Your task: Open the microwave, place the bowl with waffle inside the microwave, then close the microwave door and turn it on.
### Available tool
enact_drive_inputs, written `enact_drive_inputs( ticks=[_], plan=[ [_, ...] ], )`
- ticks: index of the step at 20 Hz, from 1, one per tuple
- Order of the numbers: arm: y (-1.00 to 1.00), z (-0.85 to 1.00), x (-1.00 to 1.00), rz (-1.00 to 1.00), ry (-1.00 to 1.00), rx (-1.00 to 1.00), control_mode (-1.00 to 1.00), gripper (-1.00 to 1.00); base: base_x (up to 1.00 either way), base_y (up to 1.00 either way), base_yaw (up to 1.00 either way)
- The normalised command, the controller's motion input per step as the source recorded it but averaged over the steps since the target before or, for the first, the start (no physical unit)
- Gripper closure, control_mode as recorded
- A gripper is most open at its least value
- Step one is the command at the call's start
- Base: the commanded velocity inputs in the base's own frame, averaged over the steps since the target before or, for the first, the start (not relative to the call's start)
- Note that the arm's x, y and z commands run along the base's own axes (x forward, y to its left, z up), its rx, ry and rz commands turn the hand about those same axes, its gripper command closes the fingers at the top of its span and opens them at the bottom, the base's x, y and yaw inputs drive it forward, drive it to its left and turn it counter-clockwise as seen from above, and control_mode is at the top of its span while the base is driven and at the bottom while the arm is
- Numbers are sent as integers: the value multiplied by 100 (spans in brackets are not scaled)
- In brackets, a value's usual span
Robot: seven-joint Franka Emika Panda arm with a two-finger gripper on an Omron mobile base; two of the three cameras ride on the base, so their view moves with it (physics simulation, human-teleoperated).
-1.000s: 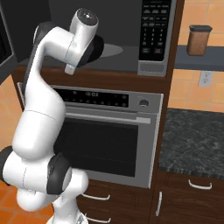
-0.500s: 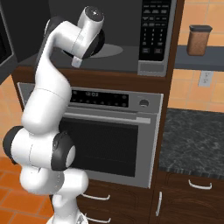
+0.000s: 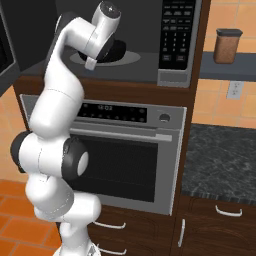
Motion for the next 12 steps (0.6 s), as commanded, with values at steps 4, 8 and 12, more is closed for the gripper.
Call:
enact_drive_inputs(
  ticks=[4,8,12],
  plan=[
    [0,0,-7,0,-20,0,-100,-100,0,0,0],
    [0,-48,-33,-3,-26,-7,-100,-100,0,0,0],
    [-7,-17,-94,-3,-24,-1,-100,-100,0,0,0]
  ],
)
